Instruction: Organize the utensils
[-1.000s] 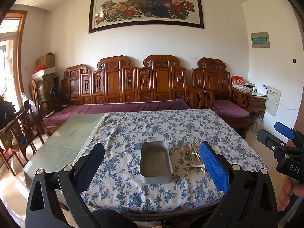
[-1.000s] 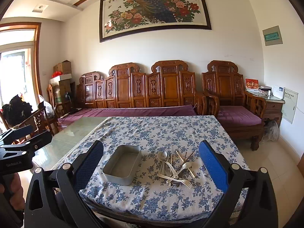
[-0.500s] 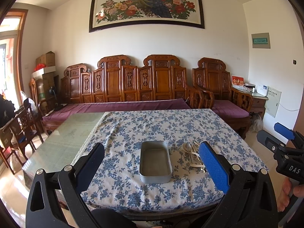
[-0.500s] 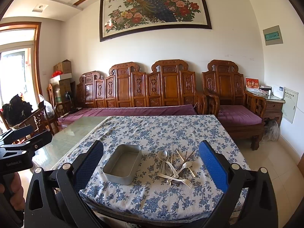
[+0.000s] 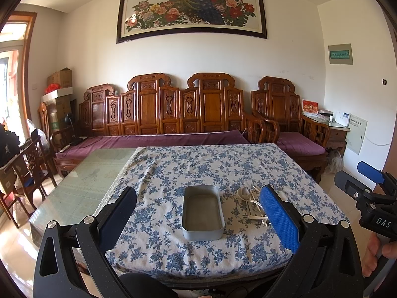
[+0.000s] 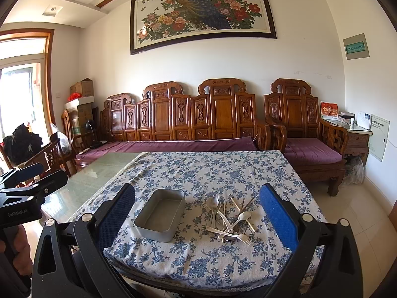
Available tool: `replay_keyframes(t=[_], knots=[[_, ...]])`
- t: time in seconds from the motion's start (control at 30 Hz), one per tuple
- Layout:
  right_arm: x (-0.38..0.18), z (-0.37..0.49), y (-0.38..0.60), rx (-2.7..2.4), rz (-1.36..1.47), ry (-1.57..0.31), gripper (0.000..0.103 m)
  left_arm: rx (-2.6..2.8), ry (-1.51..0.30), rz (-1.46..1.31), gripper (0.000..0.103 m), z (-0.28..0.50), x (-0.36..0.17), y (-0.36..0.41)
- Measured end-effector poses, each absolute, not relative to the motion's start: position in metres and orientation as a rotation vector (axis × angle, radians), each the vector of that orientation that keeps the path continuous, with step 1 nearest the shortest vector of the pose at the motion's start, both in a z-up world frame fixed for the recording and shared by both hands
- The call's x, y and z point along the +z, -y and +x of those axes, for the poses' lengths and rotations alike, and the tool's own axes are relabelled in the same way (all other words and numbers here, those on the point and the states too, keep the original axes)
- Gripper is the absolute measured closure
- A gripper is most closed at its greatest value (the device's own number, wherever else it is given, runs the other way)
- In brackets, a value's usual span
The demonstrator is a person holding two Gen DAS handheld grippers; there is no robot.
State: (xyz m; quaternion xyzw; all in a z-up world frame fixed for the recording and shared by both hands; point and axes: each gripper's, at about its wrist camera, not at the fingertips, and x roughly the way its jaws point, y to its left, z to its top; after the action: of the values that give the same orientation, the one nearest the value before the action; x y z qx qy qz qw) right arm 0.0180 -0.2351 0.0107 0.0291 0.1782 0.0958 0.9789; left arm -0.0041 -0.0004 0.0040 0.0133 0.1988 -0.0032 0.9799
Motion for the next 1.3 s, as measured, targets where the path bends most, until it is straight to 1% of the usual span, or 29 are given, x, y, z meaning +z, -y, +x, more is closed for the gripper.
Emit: replay_keyframes(t=[1.0,1.3], knots=[[0.011,0.017,0.232,0.193,0.059,-0.359,0.002,-0.008,-0.404,0.027,0.006,-0.004,0.004,0.001],[0.008,0.029,0.243,0.192,0.055,-0.379,0.002,-0.031,-0.463,0.031,0.006,0.01,-0.009,0.002]])
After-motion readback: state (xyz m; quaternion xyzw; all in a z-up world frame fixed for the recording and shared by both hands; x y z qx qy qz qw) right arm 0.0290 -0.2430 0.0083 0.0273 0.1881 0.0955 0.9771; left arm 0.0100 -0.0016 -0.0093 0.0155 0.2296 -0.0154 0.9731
